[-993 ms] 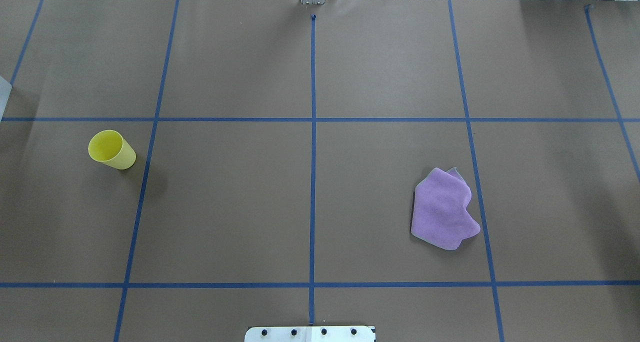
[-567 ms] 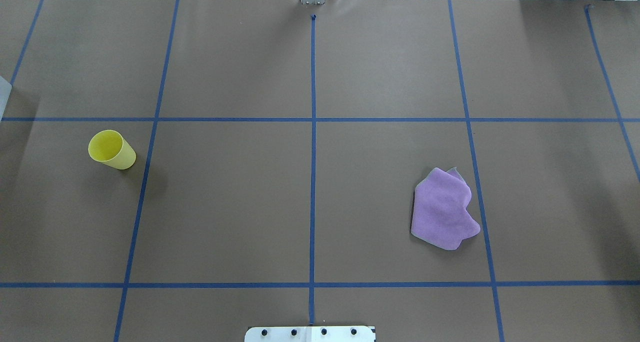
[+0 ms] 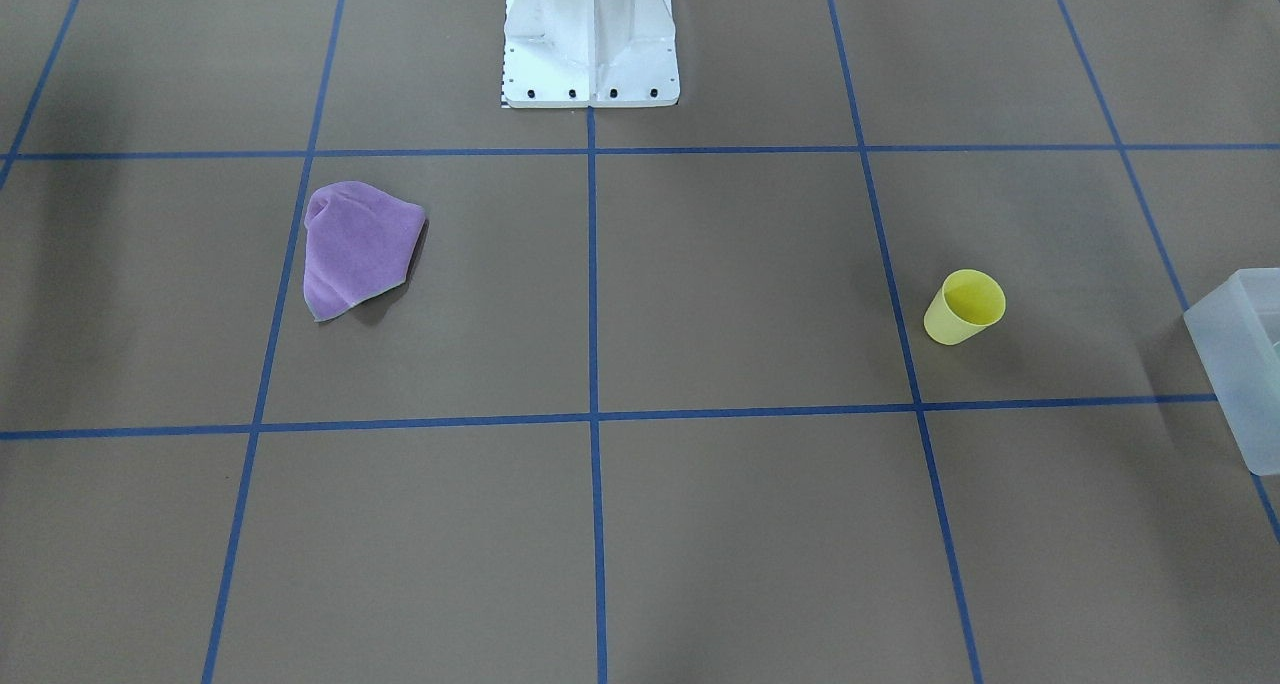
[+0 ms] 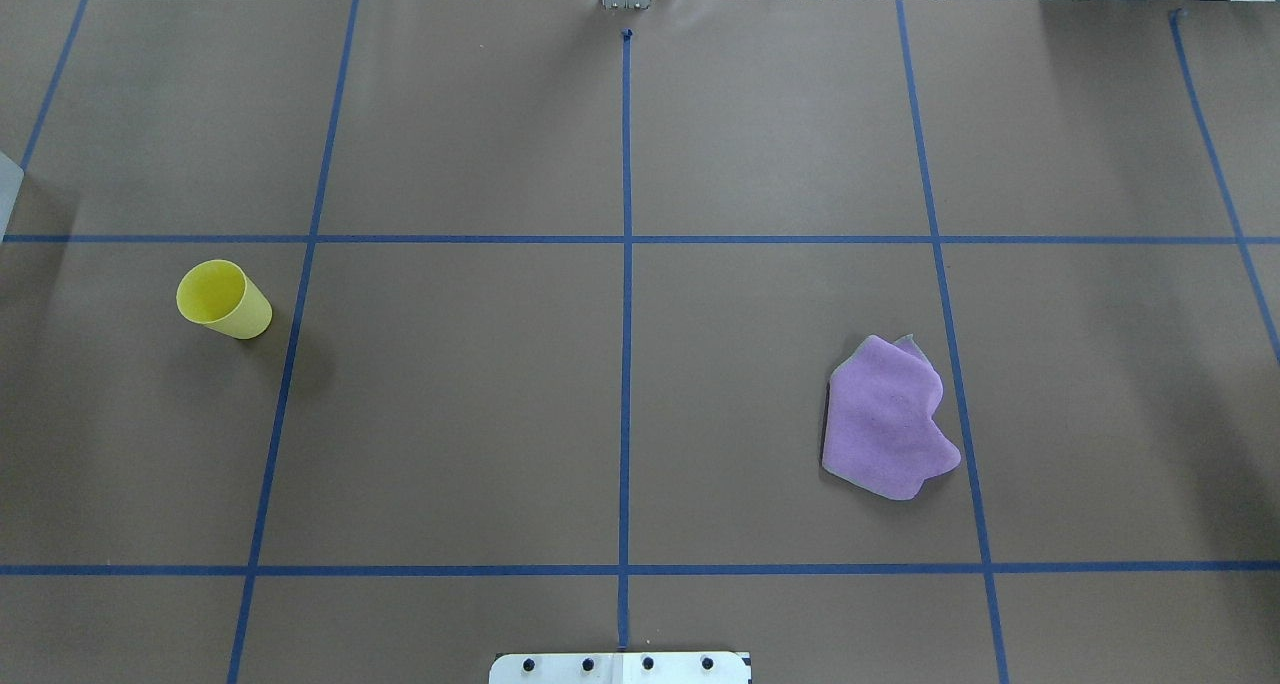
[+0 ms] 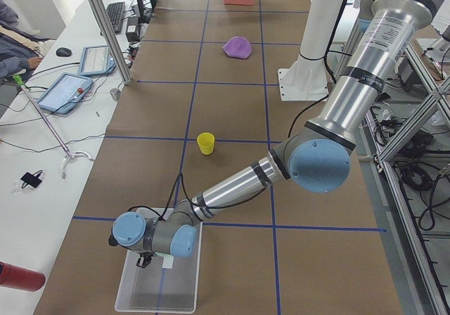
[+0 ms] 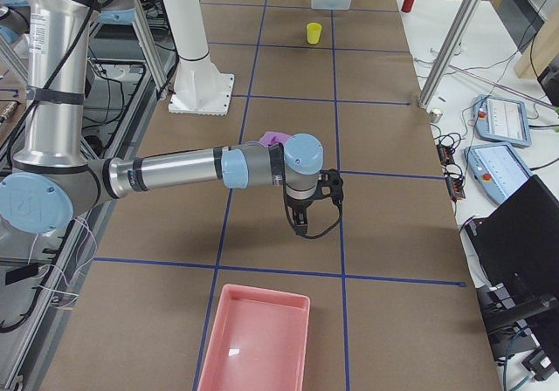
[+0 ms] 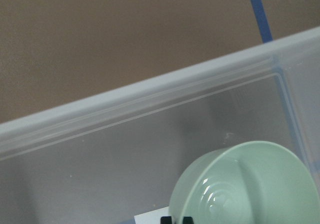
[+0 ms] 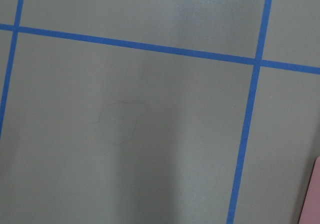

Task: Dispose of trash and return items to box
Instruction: 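Reach the right gripper to the lavender cloth and pinch it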

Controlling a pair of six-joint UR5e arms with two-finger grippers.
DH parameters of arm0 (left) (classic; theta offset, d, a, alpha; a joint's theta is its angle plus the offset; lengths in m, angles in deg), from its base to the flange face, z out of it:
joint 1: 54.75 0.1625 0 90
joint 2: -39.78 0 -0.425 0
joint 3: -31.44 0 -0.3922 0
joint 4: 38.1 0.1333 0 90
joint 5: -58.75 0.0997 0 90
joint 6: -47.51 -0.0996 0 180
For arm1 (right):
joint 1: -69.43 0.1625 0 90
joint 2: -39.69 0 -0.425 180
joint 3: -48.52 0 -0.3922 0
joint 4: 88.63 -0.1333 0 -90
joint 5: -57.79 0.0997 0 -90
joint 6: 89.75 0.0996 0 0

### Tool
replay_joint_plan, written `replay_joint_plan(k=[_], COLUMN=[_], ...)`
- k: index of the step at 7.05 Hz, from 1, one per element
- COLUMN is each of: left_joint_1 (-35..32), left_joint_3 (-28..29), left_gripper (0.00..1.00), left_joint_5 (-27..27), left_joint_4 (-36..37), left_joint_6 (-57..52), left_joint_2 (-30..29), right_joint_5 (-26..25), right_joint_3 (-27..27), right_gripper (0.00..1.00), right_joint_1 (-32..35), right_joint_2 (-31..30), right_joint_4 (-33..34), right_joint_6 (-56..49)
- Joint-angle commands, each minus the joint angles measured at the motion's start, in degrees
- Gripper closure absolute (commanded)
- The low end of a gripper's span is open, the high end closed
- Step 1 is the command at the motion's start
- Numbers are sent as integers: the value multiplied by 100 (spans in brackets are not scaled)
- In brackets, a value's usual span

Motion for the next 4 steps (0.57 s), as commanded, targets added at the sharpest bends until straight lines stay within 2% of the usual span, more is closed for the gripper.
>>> replay_joint_plan(k=[1, 2, 3, 4], left_joint_1=[-367, -378, -352, -108], left_joint_3=[-1087, -2130, -3150, -4057], left_gripper=[25, 25, 24, 22], left_joint_5=[-655, -552, -421, -141], left_joint_4=[1035, 1861, 2539, 2668], left_joint_6=[291, 379, 1067, 1640], left_joint_2=[1, 97, 185, 630], right_joint_5=[-20, -151, -631, -1114], right_joint_3=[-159, -160, -204, -239], right_gripper=[0, 0, 0, 0], right_joint_1=[-550, -1111, -1856, -2577], right_joint_2=[135, 135, 144, 318], right_joint_4=[-607, -1614, -2503, -2920], right_joint_6=[1501, 2965, 4355, 5534])
